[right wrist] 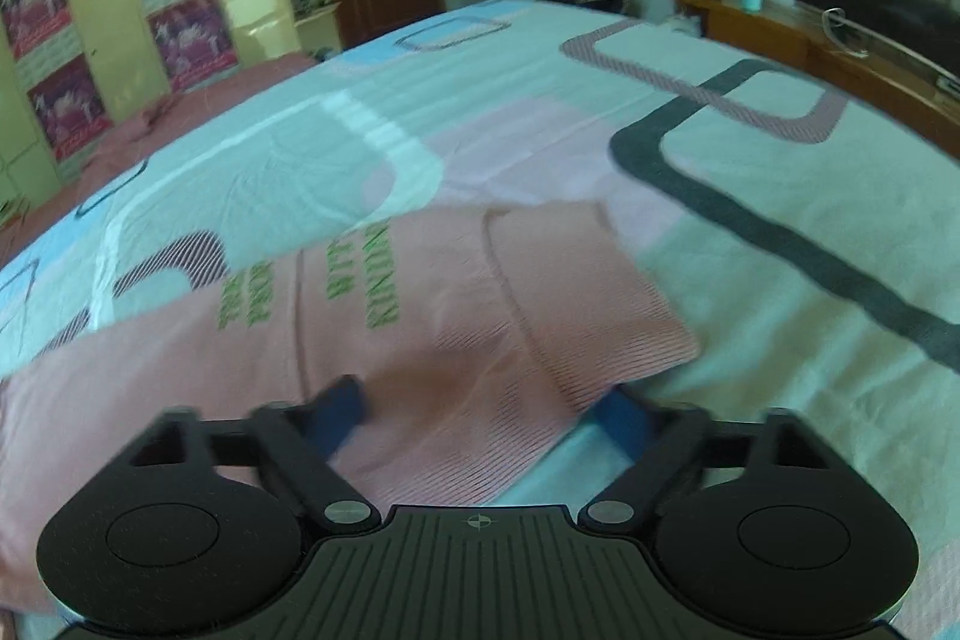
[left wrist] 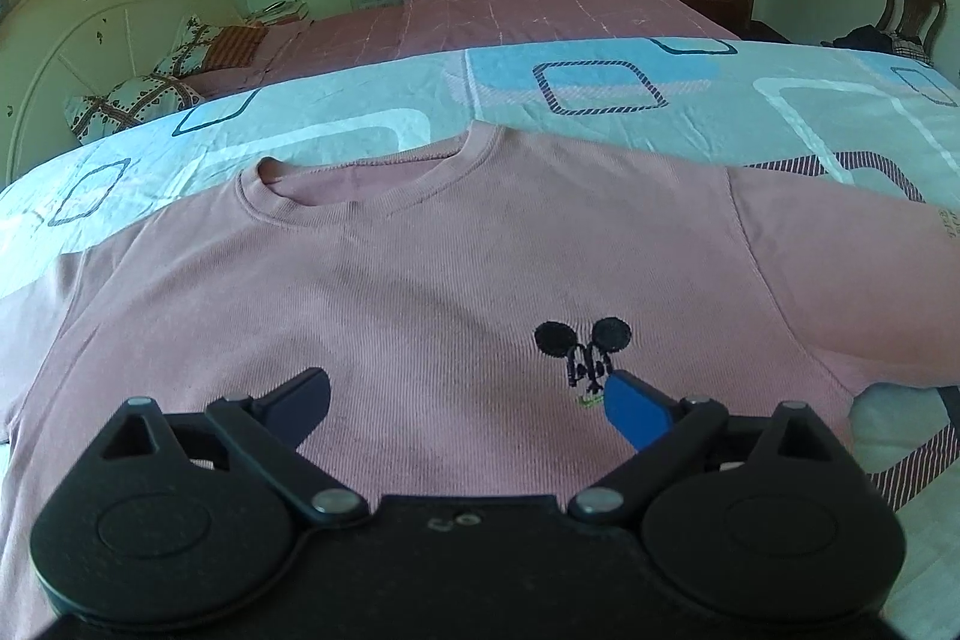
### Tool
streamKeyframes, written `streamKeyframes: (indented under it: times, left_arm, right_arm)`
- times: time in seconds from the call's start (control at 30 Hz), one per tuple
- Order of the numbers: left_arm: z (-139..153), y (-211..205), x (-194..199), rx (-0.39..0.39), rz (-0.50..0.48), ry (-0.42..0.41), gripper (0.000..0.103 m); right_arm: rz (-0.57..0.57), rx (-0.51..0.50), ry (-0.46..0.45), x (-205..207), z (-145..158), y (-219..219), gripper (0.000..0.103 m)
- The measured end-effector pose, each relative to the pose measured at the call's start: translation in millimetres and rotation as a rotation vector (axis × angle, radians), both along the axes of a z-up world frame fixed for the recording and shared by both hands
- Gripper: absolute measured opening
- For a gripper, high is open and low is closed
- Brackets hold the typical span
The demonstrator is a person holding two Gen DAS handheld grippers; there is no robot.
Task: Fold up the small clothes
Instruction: 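Grasp the sleeve cuff with the right gripper and fold it across the chest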
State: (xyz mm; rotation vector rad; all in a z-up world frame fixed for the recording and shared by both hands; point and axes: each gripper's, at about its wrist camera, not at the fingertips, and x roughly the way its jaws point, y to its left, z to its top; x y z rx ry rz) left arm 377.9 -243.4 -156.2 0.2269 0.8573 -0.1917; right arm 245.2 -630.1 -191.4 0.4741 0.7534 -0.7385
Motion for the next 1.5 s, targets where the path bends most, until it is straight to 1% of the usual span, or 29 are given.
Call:
streamKeyframes:
  times: [0.03,0.07,0.13,0.17,0.2,0.27,0.3,0.4,0.47,0.6,0.73,0.9,1.0,1.07,1.17,1.23,1.3,1.37,1.43,1.5]
  left_arm:
    - [0,1,-1,-0.001,-0.004,-0.003,0.097]
    - [0,1,-1,-0.001,-0.009,-0.007,0.096]
    - [-1,3,0,-0.001,-0.017,-0.006,0.093]
    - [-2,4,0,-0.003,-0.021,-0.002,0.091]
    - [-3,5,1,-0.006,-0.024,0.004,0.089]
    - [-4,8,2,-0.019,-0.031,0.016,0.085]
    - [-4,10,3,-0.024,-0.037,0.020,0.081]
    - [-2,16,6,-0.039,-0.051,0.033,0.080]
    - [1,23,10,-0.062,-0.052,0.041,0.080]
    - [10,43,19,-0.117,-0.034,0.037,0.080]
    - [17,70,31,-0.145,-0.011,0.030,0.080]
    - [25,117,43,-0.214,0.020,0.019,0.080]
    - [27,144,48,-0.225,0.043,0.012,0.080]
    - [27,163,53,-0.240,0.059,0.017,0.080]
    - [24,187,57,-0.267,0.070,0.032,0.080]
    - [19,200,58,-0.290,0.067,0.041,0.080]
    - [16,209,59,-0.314,0.054,0.050,0.080]
    - [14,210,62,-0.339,0.027,0.066,0.081]
    - [11,207,64,-0.373,-0.016,0.090,0.083]
    - [3,198,68,-0.409,-0.074,0.133,0.084]
  right_arm:
    - [-0.012,0.006,-0.016,-2,0,-4,0.062]
    - [-0.025,0.013,-0.033,-5,1,-8,0.058]
    - [-0.045,0.016,-0.051,-10,2,-12,0.037]
    - [-0.054,0.020,-0.060,-12,2,-14,0.031]
    - [-0.061,0.026,-0.072,-15,3,-16,0.021]
    - [-0.055,0.050,-0.094,-18,2,-20,0.017]
    - [-0.048,0.053,-0.102,-18,4,-19,0.010]
    - [-0.033,0.036,-0.130,-15,12,-12,0.010]
    - [-0.014,0.023,-0.151,-9,20,-6,0.010]
    - [0.080,-0.022,-0.199,15,47,27,0.010]
    - [0.217,-0.031,-0.253,52,73,85,0.010]
    - [0.422,-0.006,-0.305,100,93,188,0.010]
    - [0.542,0.030,-0.313,124,92,253,0.009]
    - [0.622,0.048,-0.301,139,85,299,0.010]
    - [0.730,0.089,-0.251,158,66,358,0.010]
    - [0.777,0.106,-0.219,164,53,386,0.010]
    - [0.817,0.103,-0.190,166,45,407,0.010]
    - [0.839,0.121,-0.177,165,43,418,0.010]
    - [0.825,0.112,-0.177,162,45,420,0.010]
    - [0.779,0.087,-0.177,151,49,412,0.010]
